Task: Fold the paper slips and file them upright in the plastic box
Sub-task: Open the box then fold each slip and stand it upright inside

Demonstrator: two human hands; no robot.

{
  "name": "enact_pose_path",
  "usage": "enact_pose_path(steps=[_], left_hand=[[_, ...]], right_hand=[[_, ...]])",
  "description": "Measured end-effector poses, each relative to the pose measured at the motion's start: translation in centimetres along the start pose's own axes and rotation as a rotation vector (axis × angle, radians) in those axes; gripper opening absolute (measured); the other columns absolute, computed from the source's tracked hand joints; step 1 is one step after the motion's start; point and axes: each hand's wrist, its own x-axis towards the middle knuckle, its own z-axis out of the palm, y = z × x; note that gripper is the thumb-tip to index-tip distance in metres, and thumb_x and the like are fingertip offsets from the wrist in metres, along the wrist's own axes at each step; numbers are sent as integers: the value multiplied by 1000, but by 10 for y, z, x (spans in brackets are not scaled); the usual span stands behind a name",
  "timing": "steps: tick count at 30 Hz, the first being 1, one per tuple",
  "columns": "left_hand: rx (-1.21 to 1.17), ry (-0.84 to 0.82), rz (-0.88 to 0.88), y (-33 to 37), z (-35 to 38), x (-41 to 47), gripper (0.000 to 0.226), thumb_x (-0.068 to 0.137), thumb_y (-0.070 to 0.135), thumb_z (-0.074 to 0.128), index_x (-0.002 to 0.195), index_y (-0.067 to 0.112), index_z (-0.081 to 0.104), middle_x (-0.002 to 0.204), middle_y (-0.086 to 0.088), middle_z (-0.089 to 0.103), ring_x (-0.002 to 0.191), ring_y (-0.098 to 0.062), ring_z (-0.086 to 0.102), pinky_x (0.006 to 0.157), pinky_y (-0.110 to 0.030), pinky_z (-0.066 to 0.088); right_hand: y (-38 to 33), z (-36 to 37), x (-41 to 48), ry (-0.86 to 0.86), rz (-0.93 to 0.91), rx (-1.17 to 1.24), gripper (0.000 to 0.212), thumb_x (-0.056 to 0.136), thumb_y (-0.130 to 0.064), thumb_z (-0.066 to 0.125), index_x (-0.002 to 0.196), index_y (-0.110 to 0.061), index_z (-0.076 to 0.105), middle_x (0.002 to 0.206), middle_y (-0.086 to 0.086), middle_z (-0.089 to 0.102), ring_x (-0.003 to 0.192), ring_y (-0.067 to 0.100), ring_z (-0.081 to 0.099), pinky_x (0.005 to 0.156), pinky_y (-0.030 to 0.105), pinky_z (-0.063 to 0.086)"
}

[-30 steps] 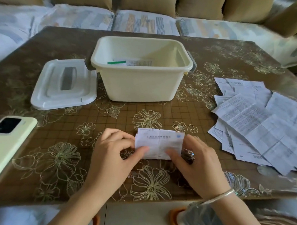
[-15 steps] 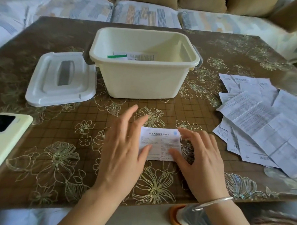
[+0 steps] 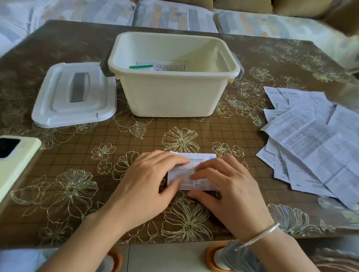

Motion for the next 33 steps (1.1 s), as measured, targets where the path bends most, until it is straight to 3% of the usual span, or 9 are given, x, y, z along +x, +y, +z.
enact_pose_path(steps=[3,5,10,15,20,23,25,28,33], left_hand=[[-79,3,-57,-1,-2,-1,54,89,11,60,137,31,47,119,26,61,111,30,33,101,-1,17],[-87,-3,-50,-1,-2,-2,58,89,6,58,139,31,44,119,26,61,112,32,29,101,2,12],[-105,16,-47,-2,0,-4,60,80,8,45,136,31,47,123,23,59,118,21,36,106,-6,18],[8,88,26,-5,3,-3,64,71,3,57,133,21,54,138,13,52,136,-4,36,118,-27,18],[46,105,78,-7,1,-2,53,72,9,75,122,21,64,135,11,56,138,-12,37,116,-36,26],[87,124,160,-7,0,-3,23,73,18,74,96,22,74,122,11,64,129,-17,47,108,-42,36],[100,164,197,-6,1,-5,8,80,24,67,84,21,75,112,11,68,123,-18,52,104,-41,39],[111,189,209,-2,3,-6,14,84,28,67,78,17,73,101,12,69,114,-17,56,99,-40,42],[60,203,98,3,7,-8,25,88,38,61,79,19,74,99,15,67,112,-14,54,100,-35,39]], right_hand=[[1,-5,5,-15,-75,-57,33,82,-54,53,93,-27,70,96,-12,66,88,15,58,70,33,52],[2,-7,7,-2,-175,-106,29,86,-45,56,94,-22,70,90,-8,68,83,17,62,65,34,53],[-3,-7,3,65,-353,-225,16,89,-15,57,98,-15,70,83,-4,69,76,19,64,57,34,52],[-1,-9,-3,173,-140,-180,19,81,-7,61,90,-20,71,78,-9,68,74,15,65,51,31,50],[5,-11,-12,161,20,152,11,82,-16,63,87,-25,68,92,-16,72,86,5,69,60,31,56],[13,-11,-15,113,68,275,7,84,-23,61,87,-24,67,102,-19,70,104,-2,64,77,28,56],[18,-11,-16,96,66,255,13,79,-13,71,87,-23,68,103,-19,69,109,1,60,82,28,54],[23,-10,-15,73,28,151,6,81,-23,70,88,-22,69,102,-17,66,102,10,55,78,28,51],[22,-7,-18,114,90,71,35,86,-52,55,78,-21,70,96,-16,62,93,9,50,74,19,42]])
